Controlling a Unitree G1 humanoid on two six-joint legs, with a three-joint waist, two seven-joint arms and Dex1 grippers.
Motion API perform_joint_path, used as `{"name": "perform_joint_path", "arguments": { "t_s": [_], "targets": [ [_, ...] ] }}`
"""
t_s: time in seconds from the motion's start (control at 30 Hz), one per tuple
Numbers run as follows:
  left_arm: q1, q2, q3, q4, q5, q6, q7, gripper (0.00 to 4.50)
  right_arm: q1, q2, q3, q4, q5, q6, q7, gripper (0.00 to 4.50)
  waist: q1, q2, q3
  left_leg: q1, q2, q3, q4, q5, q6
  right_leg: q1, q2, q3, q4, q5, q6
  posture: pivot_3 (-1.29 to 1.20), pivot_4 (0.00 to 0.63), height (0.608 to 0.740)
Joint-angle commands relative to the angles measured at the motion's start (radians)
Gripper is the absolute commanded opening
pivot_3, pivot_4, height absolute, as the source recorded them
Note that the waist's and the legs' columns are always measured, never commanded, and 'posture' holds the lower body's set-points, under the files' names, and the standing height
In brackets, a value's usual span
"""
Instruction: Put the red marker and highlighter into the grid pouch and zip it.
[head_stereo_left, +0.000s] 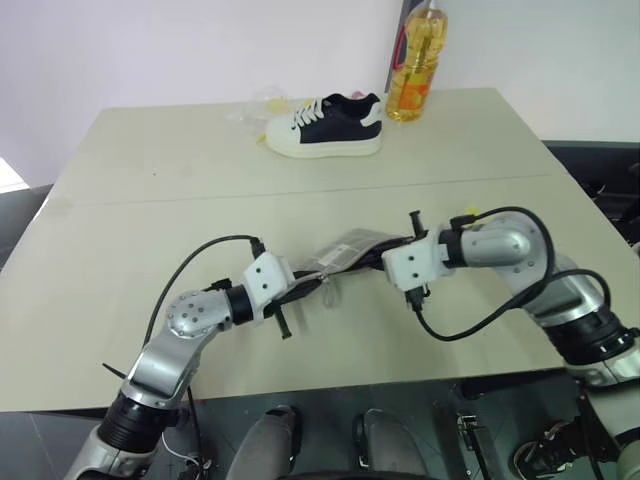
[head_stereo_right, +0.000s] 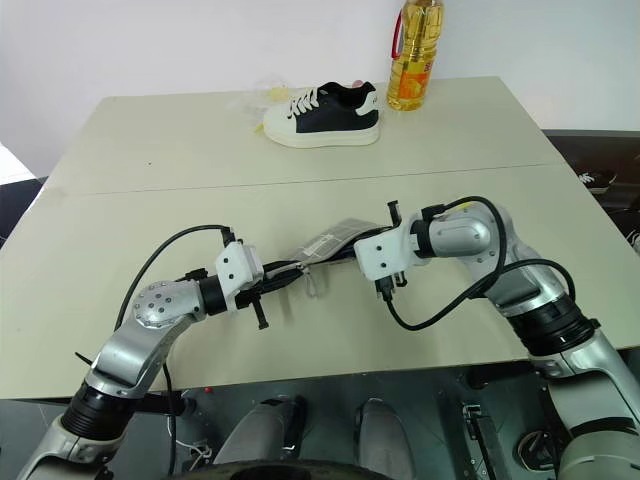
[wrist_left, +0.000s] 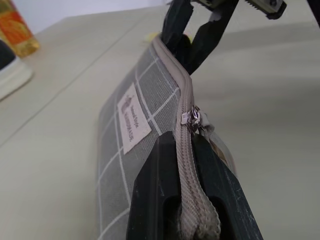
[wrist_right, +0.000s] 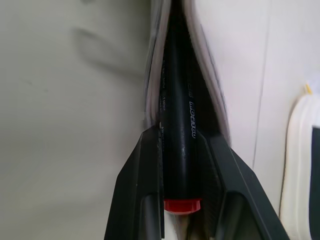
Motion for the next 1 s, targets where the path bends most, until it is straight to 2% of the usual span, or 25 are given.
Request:
{"name": "perform_joint_path", "arguments": {
  "t_s": [0.03,0.1,0.17,0.23,0.33,0.43,0.47,0.53,0.67,0.8,1.0],
  "targets": [
    [-0.023,-0.007,-0.001,-0.017,0.002,-0.031,-0.004,0.0,-0.023,0.007,-0.019,-0.038,0.006,0.002,0.001,0.38,0.002,0.0,0.0,0.0,0.0,0.0,0.0,0.0,0.0,0.0,0.0,0.0,0.0,0.0,0.0,0.0,0.15,0.738],
    [-0.022,-0.012,0.004,-0.011,0.004,-0.032,0.004,0.0,-0.021,-0.001,-0.04,-0.037,0.024,0.027,0.011,1.42,0.001,0.0,0.0,0.0,0.0,0.0,0.0,0.0,0.0,0.0,0.0,0.0,0.0,0.0,0.0,0.0,0.15,0.738],
    [-0.017,-0.018,0.007,-0.007,0.006,-0.031,0.014,0.0,-0.018,0.0,-0.08,-0.044,0.07,0.07,0.012,2.24,0.001,0.0,0.0,0.0,0.0,0.0,0.0,0.0,0.0,0.001,0.0,0.0,0.0,0.0,0.0,0.0,0.15,0.738],
    [-0.012,-0.03,0.012,-0.003,0.008,-0.032,0.029,0.0,-0.011,0.012,-0.14,-0.061,0.156,0.169,0.015,3.32,0.001,0.0,0.0,0.0,0.0,0.0,0.0,0.0,0.0,0.0,0.0,0.0,0.0,0.0,0.0,0.0,0.15,0.738],
    [-0.006,-0.053,0.016,0.011,0.015,-0.03,0.061,0.0,0.017,-0.001,-0.23,-0.097,0.294,0.323,0.044,3.32,0.002,0.0,0.0,0.0,0.0,-0.001,0.0,0.0,0.0,0.001,0.0,0.0,0.0,0.0,0.0,0.0,0.15,0.738],
    [0.004,-0.099,0.014,0.046,0.047,-0.055,0.132,0.0,0.025,0.037,-0.448,-0.018,0.534,0.622,-0.007,3.32,0.003,0.0,0.0,0.0,0.0,-0.001,0.0,0.0,0.0,0.001,-0.001,0.0,0.0,0.0,0.0,0.0,0.15,0.738],
    [0.007,-0.116,0.011,0.056,0.056,-0.062,0.153,0.0,0.022,0.046,-0.498,0.037,0.557,0.675,-0.047,3.32,0.004,-0.001,0.0,0.0,0.0,-0.001,0.001,0.0,0.0,0.001,-0.001,0.0,0.0,0.0,0.0,0.0,0.15,0.738],
    [0.007,-0.143,0.004,0.07,0.076,-0.072,0.185,0.0,0.018,0.043,-0.523,0.162,0.506,0.681,-0.144,3.32,0.006,-0.002,-0.001,0.001,-0.001,-0.001,0.002,0.0,0.0,0.003,-0.001,0.0,0.0,0.0,0.0,0.0,0.15,0.738],
    [-0.001,-0.191,-0.018,0.092,0.111,-0.083,0.23,0.0,-0.014,0.075,-0.535,0.35,0.424,0.741,-0.371,4.44,-0.001,-0.001,-0.001,0.001,-0.001,0.0,0.002,0.0,0.0,0.002,-0.001,0.0,0.0,0.0,-0.001,0.0,0.15,0.738],
    [-0.023,-0.233,-0.038,0.116,0.144,-0.092,0.26,0.0,-0.06,0.148,-0.558,0.511,0.365,0.774,-0.608,4.44,-0.002,0.0,-0.001,0.001,0.0,0.002,0.001,0.0,0.0,0.0,0.0,0.001,0.001,0.0,0.0,0.0,0.15,0.738],
    [-0.04,-0.241,-0.042,0.125,0.156,-0.096,0.261,0.0,-0.098,0.197,-0.572,0.63,0.385,0.869,-0.698,4.44,0.001,0.001,-0.001,0.001,0.0,0.002,0.001,0.001,0.0,0.001,0.0,0.001,0.002,0.0,0.0,0.0,0.15,0.738]
  ]
}}
